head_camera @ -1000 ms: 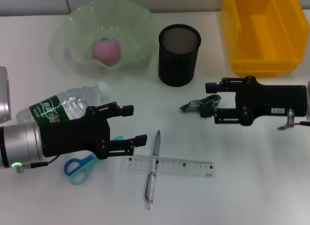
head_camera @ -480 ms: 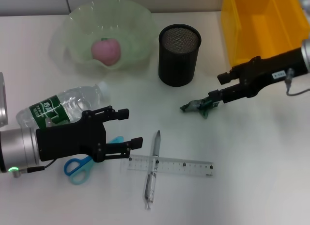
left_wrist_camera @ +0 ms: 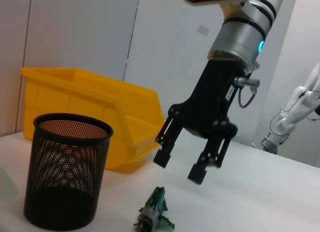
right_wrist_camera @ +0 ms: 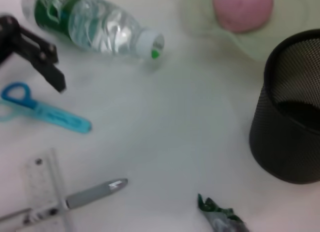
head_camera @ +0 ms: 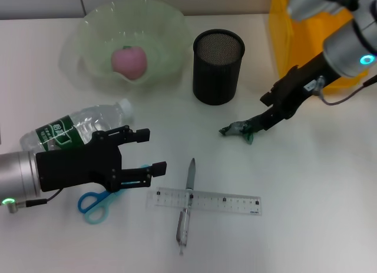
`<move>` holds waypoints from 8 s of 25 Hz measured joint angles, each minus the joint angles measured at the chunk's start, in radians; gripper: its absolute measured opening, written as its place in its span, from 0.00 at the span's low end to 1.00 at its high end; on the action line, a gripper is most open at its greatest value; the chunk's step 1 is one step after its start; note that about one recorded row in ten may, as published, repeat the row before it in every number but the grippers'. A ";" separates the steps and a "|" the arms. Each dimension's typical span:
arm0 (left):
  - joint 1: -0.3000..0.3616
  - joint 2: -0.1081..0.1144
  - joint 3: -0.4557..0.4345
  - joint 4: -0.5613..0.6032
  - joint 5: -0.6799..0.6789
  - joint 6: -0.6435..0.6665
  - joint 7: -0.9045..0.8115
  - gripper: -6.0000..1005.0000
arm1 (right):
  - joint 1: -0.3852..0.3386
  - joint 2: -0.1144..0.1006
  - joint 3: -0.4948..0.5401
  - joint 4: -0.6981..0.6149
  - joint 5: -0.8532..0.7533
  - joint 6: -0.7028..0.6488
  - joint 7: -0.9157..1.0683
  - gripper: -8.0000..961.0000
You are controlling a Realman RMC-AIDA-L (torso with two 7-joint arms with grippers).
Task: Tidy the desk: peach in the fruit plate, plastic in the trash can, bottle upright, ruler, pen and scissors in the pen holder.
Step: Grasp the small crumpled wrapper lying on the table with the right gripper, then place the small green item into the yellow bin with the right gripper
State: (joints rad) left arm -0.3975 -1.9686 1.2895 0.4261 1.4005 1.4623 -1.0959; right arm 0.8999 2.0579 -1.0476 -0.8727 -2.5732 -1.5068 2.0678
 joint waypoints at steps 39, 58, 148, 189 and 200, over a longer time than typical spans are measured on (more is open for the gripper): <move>0.003 -0.001 -0.004 -0.007 0.000 -0.010 0.007 0.81 | 0.020 0.025 -0.108 0.078 -0.022 0.169 -0.025 0.70; 0.002 0.004 -0.003 -0.007 0.000 -0.010 0.008 0.80 | 0.037 0.028 -0.224 0.187 0.037 0.295 -0.026 0.69; -0.009 0.008 -0.004 -0.001 0.000 0.003 -0.006 0.78 | -0.396 0.013 0.109 0.223 0.914 0.059 -0.854 0.01; -0.011 -0.011 -0.015 0.000 0.000 0.005 0.008 0.77 | -0.391 0.025 0.684 0.634 1.038 0.111 -1.353 0.04; -0.012 -0.011 -0.015 0.009 -0.001 0.017 -0.002 0.77 | -0.348 0.025 0.720 0.687 1.179 0.293 -1.466 0.05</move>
State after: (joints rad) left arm -0.4096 -1.9791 1.2746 0.4355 1.3996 1.4791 -1.0981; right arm 0.5514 2.0830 -0.3277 -0.1857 -1.3939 -1.2139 0.6016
